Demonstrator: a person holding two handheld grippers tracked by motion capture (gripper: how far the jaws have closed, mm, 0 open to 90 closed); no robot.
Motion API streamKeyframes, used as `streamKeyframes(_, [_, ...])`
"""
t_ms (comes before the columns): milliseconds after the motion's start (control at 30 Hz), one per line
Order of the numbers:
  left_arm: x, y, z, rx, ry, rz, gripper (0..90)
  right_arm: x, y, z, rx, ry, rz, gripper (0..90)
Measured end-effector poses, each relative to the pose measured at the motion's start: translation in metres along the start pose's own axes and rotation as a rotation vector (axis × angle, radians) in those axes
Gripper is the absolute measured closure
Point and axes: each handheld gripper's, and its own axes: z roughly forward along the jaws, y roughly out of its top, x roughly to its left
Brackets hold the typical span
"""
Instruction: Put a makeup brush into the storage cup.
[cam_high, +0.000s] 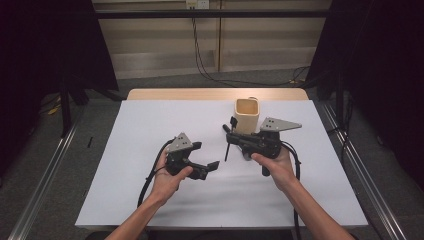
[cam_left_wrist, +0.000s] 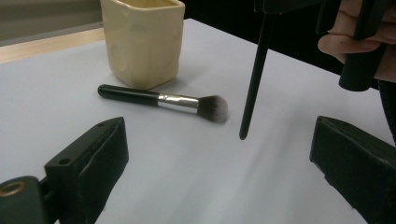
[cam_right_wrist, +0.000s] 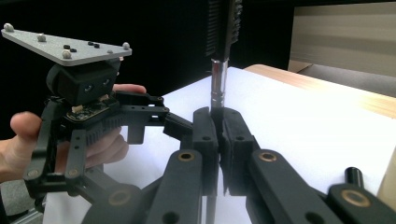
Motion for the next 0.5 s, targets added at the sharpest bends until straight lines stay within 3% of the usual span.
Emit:
streamKeyframes(167, [0.002,0.001,-0.008,0.021,0.085,0.007,4.8,-0.003,0.001,-0.005,-0.006,-0.017,0.0,86.1])
streamKeyframes(267, [0.001,-0.001,-0.013,0.029,0.099,-0.004,8.5,-0.004,0.002,-0.007,-0.009,-0.026,-0.003,86.2])
streamKeyframes(400, [-0.003,-0.001,-0.019,0.034,0.105,0.028,6.3,-0.007,0.005,-0.012,-0.015,-0.045,-0.008,86.2])
streamKeyframes(500, [-0.002,-0.002,-0.023,0.029,0.103,0.016,4.0,-0.009,0.005,-0.016,-0.011,-0.059,-0.01,86.1])
